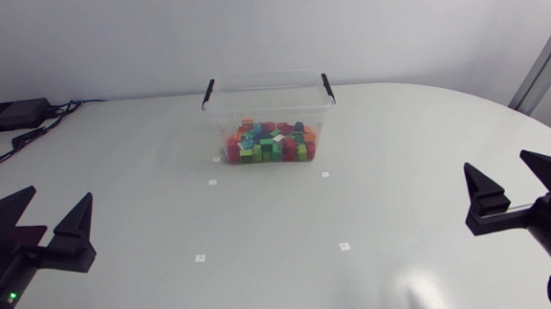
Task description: Place the duplo bricks in the container
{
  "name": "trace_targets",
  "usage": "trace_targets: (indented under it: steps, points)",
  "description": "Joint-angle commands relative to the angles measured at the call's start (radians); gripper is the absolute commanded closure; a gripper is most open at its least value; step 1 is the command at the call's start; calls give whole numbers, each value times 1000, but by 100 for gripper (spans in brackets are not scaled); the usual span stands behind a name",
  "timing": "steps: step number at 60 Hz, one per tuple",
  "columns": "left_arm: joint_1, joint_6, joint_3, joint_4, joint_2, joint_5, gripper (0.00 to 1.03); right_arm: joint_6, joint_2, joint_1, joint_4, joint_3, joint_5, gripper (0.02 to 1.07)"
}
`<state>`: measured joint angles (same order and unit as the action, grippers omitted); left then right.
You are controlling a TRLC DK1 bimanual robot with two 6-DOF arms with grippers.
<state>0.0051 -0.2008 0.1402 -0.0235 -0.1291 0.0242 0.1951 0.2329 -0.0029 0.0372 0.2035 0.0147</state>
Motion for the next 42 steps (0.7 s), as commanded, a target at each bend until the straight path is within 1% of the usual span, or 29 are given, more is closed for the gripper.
trace_targets:
  steps: [1,22,42]
  points:
    - [-4,63,-44,16,27,-6,4,-61,-46,-2,-16,-54,-5,7]
    - [-5,201,-140,23,129,-24,4,-195,-233,3,-37,-204,-15,7]
    - [-5,201,-140,23,129,-24,4,-195,-233,3,-37,-204,-15,7]
